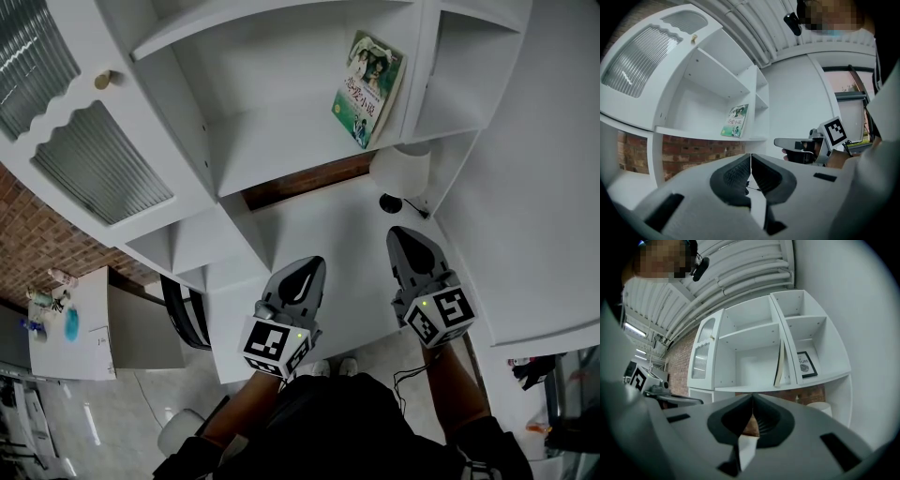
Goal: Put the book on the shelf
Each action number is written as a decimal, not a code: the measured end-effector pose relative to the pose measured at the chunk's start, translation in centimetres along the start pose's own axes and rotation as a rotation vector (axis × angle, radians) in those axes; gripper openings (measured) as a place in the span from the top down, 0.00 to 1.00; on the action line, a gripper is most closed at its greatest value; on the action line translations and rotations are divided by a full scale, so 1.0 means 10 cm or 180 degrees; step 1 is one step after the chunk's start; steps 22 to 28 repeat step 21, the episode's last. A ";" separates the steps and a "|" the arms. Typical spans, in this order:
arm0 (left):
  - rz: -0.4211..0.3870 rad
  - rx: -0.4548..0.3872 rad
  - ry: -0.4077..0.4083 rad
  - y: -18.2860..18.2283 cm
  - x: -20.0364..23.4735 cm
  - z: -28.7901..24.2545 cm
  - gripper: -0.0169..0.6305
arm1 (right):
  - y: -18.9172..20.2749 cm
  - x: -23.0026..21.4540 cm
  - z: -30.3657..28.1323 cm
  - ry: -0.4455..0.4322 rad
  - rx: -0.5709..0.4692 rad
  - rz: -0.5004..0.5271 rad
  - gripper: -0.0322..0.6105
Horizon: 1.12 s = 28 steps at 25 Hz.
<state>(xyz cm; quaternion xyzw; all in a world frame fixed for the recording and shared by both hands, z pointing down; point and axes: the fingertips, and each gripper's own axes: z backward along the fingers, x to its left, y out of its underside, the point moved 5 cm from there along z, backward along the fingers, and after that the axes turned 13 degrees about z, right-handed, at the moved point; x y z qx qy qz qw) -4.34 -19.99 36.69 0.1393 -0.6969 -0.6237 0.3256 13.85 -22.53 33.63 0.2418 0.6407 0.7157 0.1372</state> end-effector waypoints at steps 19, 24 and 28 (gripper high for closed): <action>0.0037 0.0132 0.0009 0.26 -0.05 0.10 0.95 | 0.43 0.43 0.43 -0.0210 0.0141 -0.0252 0.90; 0.0053 0.0147 0.0003 0.30 -0.05 0.11 0.95 | 0.46 0.46 0.46 -0.0218 0.0156 -0.0274 0.90; 0.0053 0.0147 0.0003 0.30 -0.05 0.11 0.95 | 0.46 0.46 0.46 -0.0218 0.0156 -0.0274 0.90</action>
